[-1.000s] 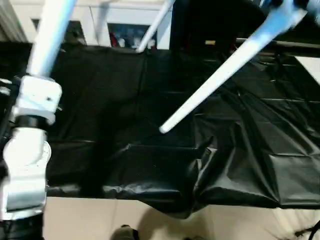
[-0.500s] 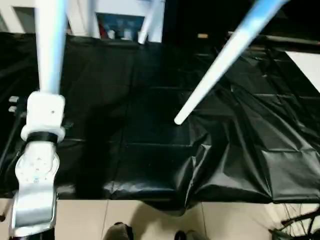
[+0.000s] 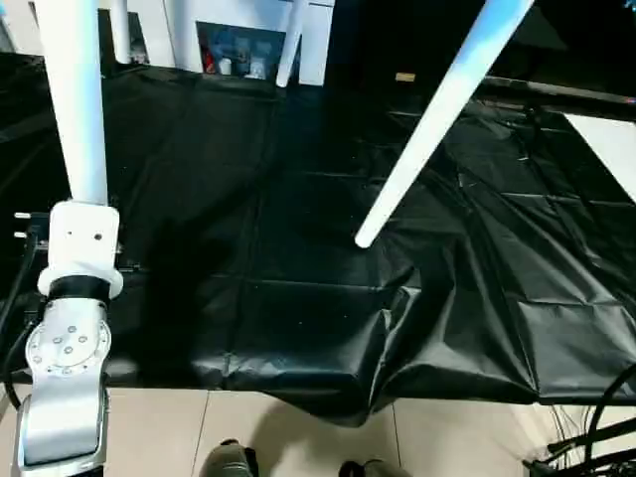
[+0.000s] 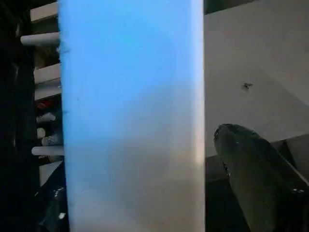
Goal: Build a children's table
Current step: Flip table
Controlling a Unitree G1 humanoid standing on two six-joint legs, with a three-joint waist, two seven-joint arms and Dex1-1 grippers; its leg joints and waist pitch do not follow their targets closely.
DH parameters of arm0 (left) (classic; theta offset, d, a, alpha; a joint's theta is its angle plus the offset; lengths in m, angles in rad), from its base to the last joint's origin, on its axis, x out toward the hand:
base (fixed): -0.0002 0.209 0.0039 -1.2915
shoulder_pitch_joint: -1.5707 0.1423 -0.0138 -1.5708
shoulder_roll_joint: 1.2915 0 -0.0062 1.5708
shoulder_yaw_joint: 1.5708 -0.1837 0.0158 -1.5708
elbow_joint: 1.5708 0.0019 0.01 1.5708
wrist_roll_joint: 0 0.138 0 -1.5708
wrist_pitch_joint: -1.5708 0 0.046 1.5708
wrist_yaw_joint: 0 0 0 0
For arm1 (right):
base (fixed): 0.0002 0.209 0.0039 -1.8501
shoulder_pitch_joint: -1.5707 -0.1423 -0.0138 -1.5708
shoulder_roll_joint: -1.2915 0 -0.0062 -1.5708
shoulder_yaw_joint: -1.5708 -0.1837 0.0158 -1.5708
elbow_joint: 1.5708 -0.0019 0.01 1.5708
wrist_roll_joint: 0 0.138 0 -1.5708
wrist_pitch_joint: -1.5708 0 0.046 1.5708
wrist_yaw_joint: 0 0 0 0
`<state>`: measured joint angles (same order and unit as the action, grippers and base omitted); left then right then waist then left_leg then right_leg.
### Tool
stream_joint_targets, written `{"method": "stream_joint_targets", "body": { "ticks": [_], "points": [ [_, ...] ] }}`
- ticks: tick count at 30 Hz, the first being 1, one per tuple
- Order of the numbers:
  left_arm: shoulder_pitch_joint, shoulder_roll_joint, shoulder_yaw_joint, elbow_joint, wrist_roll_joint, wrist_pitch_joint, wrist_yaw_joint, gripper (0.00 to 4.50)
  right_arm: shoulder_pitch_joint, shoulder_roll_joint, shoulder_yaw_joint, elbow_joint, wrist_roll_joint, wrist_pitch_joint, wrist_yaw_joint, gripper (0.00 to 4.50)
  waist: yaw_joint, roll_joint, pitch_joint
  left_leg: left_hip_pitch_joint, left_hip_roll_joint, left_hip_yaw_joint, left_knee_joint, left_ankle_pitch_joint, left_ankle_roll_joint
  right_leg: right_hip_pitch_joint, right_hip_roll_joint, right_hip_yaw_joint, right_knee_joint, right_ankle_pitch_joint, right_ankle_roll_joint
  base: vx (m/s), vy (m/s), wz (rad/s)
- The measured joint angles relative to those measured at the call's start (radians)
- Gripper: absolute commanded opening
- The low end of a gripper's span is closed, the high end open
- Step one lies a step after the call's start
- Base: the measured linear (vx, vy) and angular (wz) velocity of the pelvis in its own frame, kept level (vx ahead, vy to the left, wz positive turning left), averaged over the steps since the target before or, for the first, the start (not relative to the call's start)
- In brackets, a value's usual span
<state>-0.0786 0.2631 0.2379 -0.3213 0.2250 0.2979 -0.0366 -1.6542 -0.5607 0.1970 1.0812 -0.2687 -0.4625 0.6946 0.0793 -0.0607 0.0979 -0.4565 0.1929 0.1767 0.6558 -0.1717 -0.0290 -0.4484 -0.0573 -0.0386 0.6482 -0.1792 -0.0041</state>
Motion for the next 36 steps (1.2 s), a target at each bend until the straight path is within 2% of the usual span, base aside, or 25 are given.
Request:
{"method": "stream_joint_targets", "body": {
  "ticks": [8,22,23,25,26,28,29,32,36],
  "points": [
    [0.000,0.001,0.000,0.000,0.000,0.000,0.000,1.41,0.000,-0.002,-0.012,0.000,0.000,-0.001,-0.001,4.47,-0.001,0.000,0.000,0.000,0.000,0.000,0.000,0.000,0.000,0.000,0.000,0.000,0.000,0.000,0.000,0.000,0.000,0.00],
    [0.001,0.002,0.000,0.000,0.000,0.000,0.000,1.41,0.000,-0.003,-0.012,0.000,0.000,-0.001,-0.001,4.50,-0.003,0.000,0.000,0.000,0.000,0.000,0.000,0.000,0.000,0.000,0.000,0.000,0.000,0.000,0.000,0.000,0.000,0.00],
    [0.001,0.005,0.000,0.002,-0.001,0.000,0.000,1.41,0.006,0.005,-0.015,-0.003,0.006,-0.006,0.002,4.50,-0.002,0.001,0.000,0.000,0.000,0.000,0.000,0.000,0.000,0.000,0.000,0.000,0.000,0.000,0.000,0.000,0.000,0.00],
    [0.002,0.022,0.001,0.021,-0.008,-0.001,-0.002,1.41,0.072,0.010,-0.044,-0.061,0.047,-0.038,0.006,4.50,-0.001,0.000,-0.001,0.003,0.001,0.000,0.000,0.000,0.000,0.004,0.000,-0.001,-0.001,0.000,0.000,0.000,0.000,0.00],
    [0.007,0.033,0.001,0.029,-0.016,-0.006,-0.005,1.41,0.149,0.027,-0.078,-0.122,0.109,-0.081,0.023,4.50,-0.001,-0.001,-0.002,0.007,0.001,0.000,0.000,0.000,0.000,0.008,0.000,-0.002,-0.002,0.000,0.000,0.000,0.000,0.00],
    [0.002,0.043,-0.001,0.043,-0.026,-0.015,-0.013,1.41,0.216,0.108,-0.089,-0.188,0.178,-0.146,0.035,4.50,-0.005,0.004,0.000,0.013,0.001,0.000,0.000,0.000,0.000,0.011,0.000,0.000,0.001,0.000,0.000,0.000,0.000,0.00],
    [-0.009,0.044,-0.010,0.049,-0.027,-0.020,-0.022,1.41,0.219,0.126,-0.099,-0.200,0.204,-0.156,0.031,4.50,-0.004,0.005,0.001,0.013,0.001,0.000,0.000,0.000,0.000,0.011,0.000,-0.001,0.002,0.002,0.000,0.000,0.000,0.00],
    [-0.010,0.051,-0.024,0.049,-0.027,-0.042,-0.029,1.41,0.193,0.124,-0.093,-0.225,0.209,-0.181,0.038,4.50,0.003,0.001,-0.002,0.021,0.001,0.000,0.000,0.000,-0.001,0.019,0.000,-0.003,0.002,0.002,0.000,0.000,0.000,0.00],
    [-0.010,0.065,-0.035,0.051,-0.027,-0.045,-0.029,1.41,0.189,0.124,-0.093,-0.248,0.211,-0.184,0.038,4.50,0.001,-0.001,-0.003,0.029,0.001,-0.001,0.000,0.000,-0.001,0.027,0.000,-0.002,-0.001,-0.002,0.005,0.000,0.000,0.00]
  ]
}}
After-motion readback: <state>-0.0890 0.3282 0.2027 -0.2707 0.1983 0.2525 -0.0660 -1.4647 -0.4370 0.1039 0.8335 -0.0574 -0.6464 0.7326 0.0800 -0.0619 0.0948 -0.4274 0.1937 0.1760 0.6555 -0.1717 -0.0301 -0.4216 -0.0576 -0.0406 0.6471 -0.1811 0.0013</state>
